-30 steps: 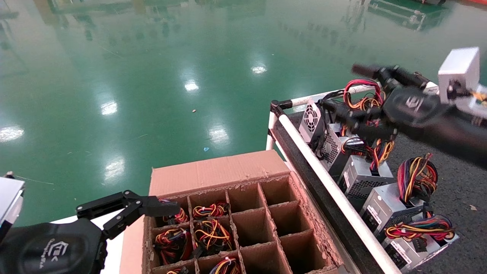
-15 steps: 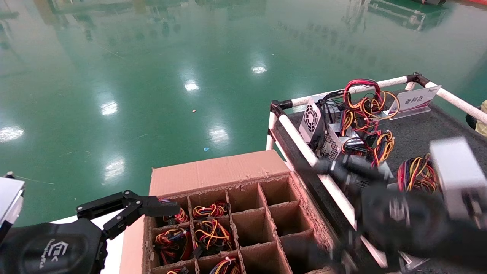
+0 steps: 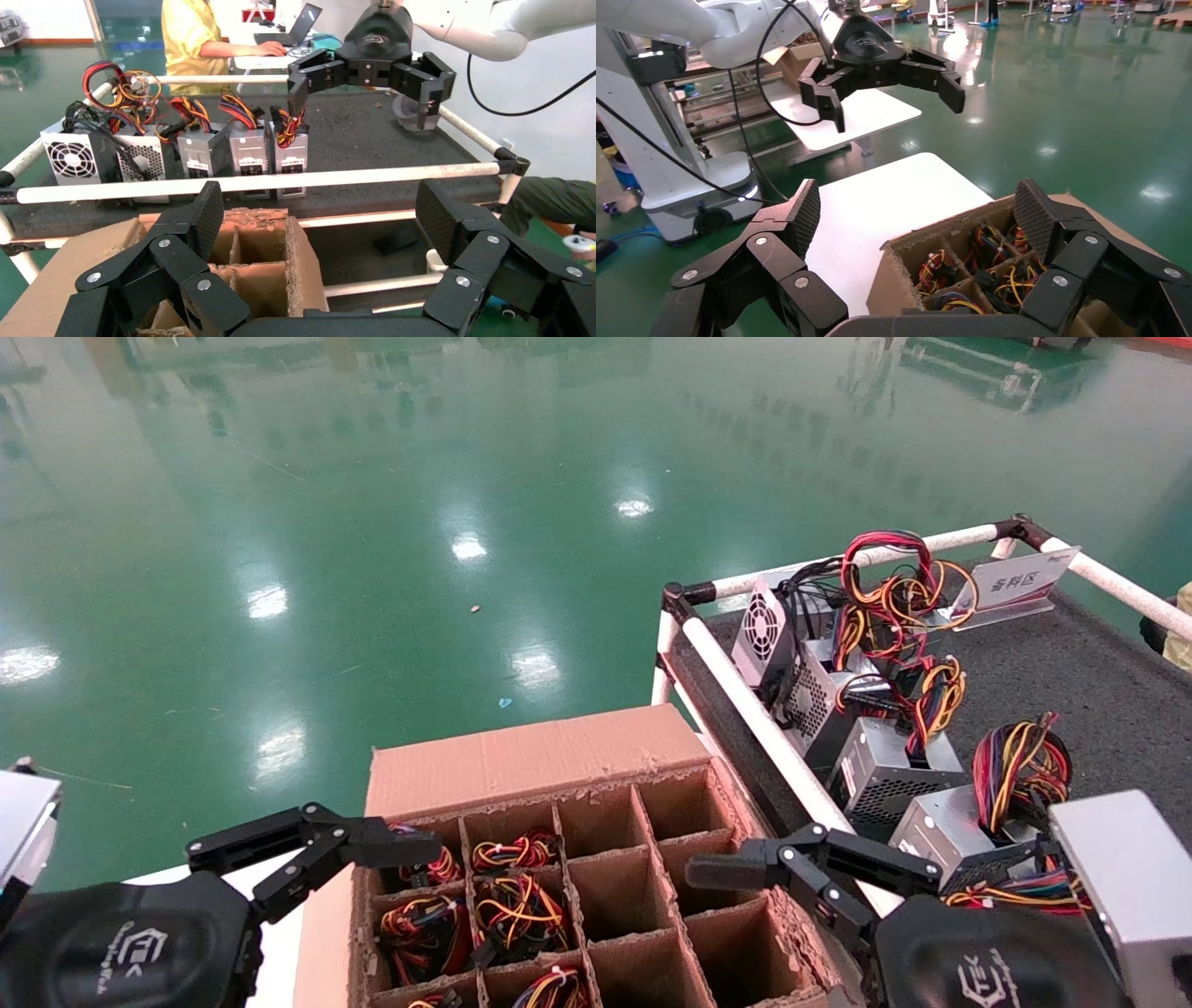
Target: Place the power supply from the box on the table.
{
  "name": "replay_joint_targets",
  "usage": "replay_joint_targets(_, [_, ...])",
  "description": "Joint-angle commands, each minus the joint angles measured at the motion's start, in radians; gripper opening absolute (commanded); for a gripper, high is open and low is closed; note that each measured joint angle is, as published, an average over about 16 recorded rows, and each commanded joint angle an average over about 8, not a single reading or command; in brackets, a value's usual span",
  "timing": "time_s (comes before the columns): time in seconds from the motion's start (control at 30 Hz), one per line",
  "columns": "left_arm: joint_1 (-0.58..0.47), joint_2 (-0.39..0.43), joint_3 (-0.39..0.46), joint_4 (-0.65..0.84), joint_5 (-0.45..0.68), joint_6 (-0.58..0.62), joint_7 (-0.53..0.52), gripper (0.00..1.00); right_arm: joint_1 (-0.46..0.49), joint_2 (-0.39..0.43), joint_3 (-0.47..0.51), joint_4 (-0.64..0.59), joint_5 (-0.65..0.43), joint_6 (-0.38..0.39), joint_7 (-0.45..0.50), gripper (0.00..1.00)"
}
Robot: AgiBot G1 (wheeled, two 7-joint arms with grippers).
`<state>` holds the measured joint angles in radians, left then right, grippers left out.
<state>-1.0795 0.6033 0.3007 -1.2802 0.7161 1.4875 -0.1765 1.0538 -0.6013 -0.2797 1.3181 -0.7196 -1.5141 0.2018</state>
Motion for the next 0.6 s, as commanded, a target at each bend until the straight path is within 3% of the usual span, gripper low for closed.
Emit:
replay_joint_targets(0.03, [0.0,0.0,0.0,0.0,0.0,0.0,0.0,1.0,0.004,-0.002,0.0,-0.007,-0.001,0.004,-0.003,1.0])
replay_joint_targets(0.6, [0.0,0.0,0.0,0.0,0.0,0.0,0.0,1.0,0.018,-0.008,0.0,-0.03,-0.009,0.016,-0.013,1.0])
